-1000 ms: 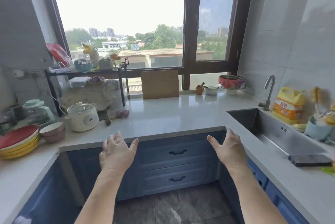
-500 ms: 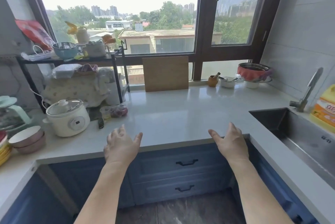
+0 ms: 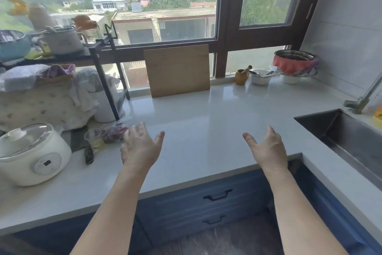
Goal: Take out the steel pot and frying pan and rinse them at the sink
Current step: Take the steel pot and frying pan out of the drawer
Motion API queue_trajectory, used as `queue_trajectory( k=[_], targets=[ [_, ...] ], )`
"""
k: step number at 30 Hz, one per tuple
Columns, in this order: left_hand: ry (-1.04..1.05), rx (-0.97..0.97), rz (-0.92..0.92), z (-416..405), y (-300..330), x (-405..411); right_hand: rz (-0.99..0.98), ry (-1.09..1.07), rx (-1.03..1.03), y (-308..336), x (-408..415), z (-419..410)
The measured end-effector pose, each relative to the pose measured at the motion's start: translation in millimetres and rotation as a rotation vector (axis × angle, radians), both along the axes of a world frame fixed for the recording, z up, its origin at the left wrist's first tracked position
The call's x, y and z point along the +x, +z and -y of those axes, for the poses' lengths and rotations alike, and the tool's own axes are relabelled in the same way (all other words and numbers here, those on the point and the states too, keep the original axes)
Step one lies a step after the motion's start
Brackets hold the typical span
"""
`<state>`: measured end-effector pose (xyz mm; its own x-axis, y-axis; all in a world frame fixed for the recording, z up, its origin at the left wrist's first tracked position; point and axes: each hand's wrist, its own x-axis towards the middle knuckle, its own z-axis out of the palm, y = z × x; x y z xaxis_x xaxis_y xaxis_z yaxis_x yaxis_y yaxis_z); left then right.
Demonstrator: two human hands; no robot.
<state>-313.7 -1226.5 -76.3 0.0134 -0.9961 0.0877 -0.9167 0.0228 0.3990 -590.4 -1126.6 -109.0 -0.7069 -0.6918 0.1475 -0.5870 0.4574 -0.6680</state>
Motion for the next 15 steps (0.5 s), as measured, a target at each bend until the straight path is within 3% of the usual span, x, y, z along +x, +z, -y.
queue_trajectory(
  k=[15],
  targets=[
    [0.057, 0.139, 0.009, 25.0, -84.6, -79.1, 0.119, 0.053, 0.176, -84.6, -73.9, 37.4]
  ],
)
